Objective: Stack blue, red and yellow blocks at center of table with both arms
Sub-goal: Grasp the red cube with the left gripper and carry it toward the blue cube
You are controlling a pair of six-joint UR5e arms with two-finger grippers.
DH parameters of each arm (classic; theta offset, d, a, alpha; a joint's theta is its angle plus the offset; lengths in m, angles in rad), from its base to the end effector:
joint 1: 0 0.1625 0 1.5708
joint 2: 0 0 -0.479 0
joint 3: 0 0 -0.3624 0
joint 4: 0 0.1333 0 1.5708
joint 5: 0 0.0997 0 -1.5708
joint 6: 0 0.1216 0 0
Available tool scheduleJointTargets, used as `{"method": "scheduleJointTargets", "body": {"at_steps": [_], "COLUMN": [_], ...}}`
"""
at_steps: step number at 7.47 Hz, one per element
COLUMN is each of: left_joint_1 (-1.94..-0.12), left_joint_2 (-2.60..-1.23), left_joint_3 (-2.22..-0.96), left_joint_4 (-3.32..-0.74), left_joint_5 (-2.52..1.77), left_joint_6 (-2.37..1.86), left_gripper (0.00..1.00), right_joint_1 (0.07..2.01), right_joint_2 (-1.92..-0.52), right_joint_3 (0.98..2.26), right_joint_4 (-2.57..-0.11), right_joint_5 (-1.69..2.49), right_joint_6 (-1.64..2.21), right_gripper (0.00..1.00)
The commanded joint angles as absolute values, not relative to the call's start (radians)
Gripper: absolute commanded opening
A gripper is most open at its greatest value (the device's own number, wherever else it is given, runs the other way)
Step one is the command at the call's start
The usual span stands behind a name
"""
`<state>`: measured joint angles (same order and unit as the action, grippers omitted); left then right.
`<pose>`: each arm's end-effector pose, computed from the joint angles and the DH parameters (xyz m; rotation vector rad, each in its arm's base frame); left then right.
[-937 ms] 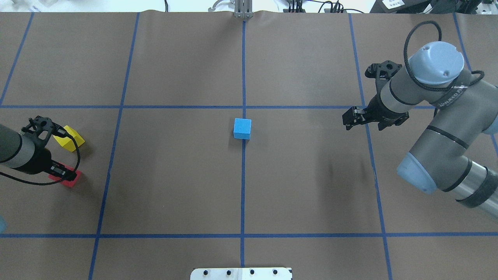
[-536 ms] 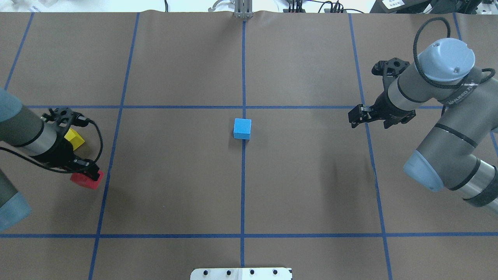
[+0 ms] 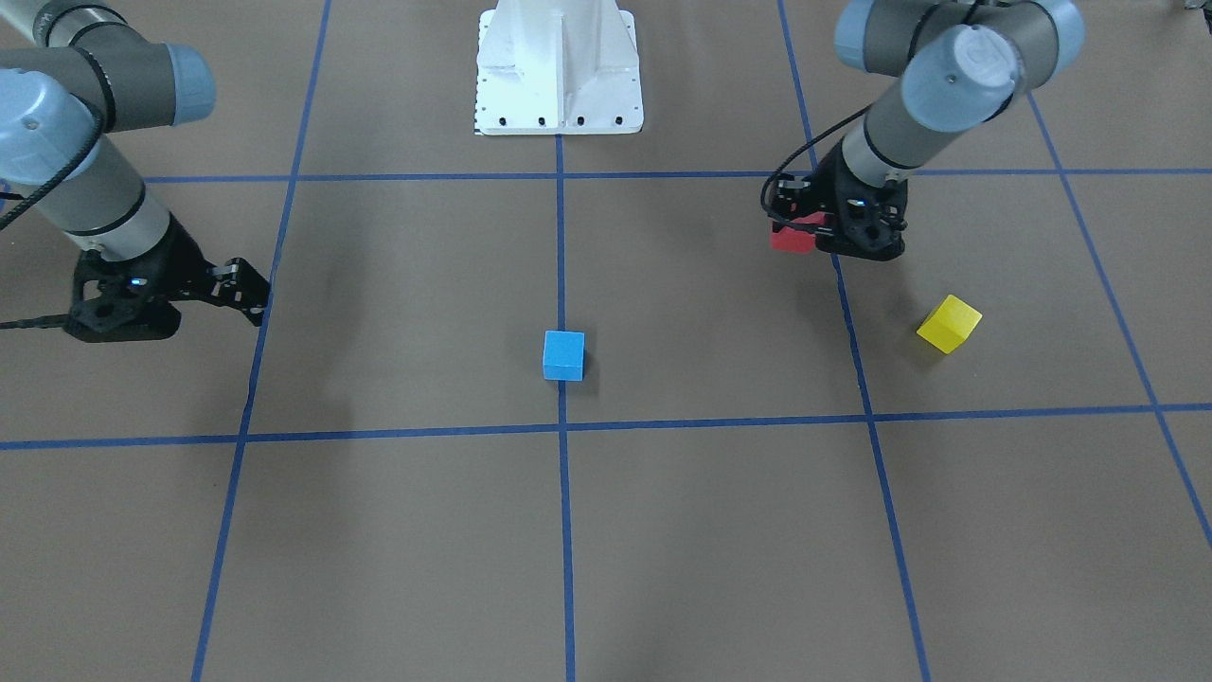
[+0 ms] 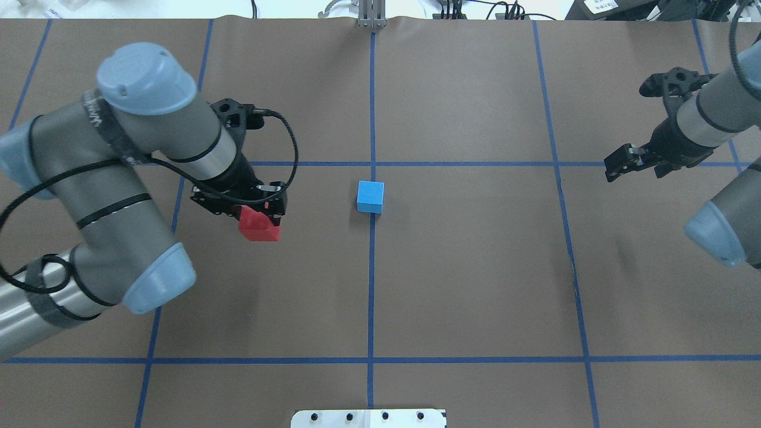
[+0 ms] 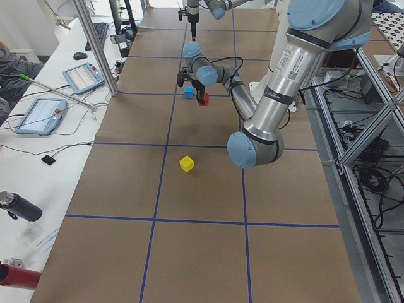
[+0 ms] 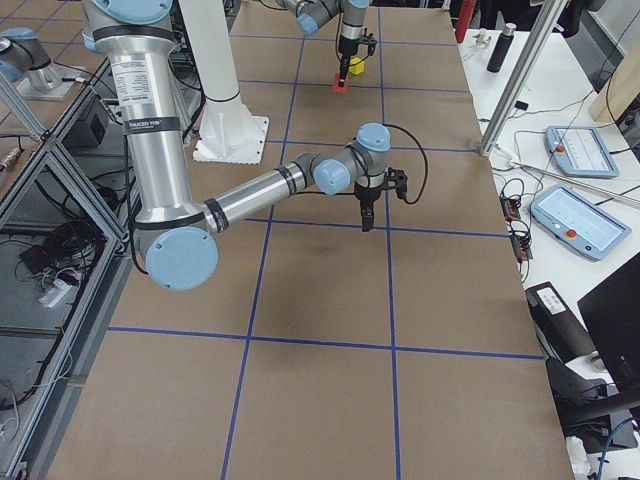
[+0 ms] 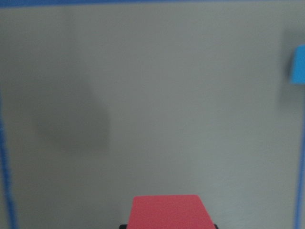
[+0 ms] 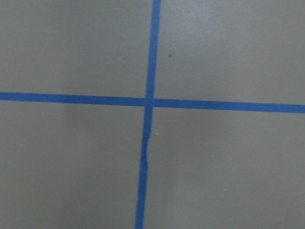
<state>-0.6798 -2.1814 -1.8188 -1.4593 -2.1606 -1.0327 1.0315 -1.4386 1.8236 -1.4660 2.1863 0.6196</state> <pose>0.4668 -0.4617 0.2870 -0.0461 0.9143 0.0886 -0.2199 -0.4903 0.5419 0.0665 -0.7636 -0.0744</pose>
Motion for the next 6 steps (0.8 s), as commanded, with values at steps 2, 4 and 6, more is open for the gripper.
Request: {"method": "scheduleJointTargets", "body": {"at_steps": [2, 4, 6], "left_joint_1": [-0.615, -0.606, -0.589], "left_joint_2": [-2.504, -2.562, -2.56], "left_joint_3": [-1.497, -1.352, -1.336], "left_joint_4": [-1.466, -1.585, -1.614], "left_joint_5": [-2.014, -1.99, -1.934], "left_joint_6": [-1.127, -1.129, -1.127], "left_gripper": [0.0, 0.0, 0.0], "right_joint_1": [1.194, 1.213, 1.213], "right_joint_2": [-1.537, -1.545, -1.549], "right_joint_3": [1.77, 1.761, 1.763], "right_joint_4": [-1.466, -1.466, -1.465], "right_joint_5": [2.256, 2.287, 2.287], "right_joint_6": [0.364, 0.35, 0.35], "right_gripper": [1.0, 1.0, 1.0]}}
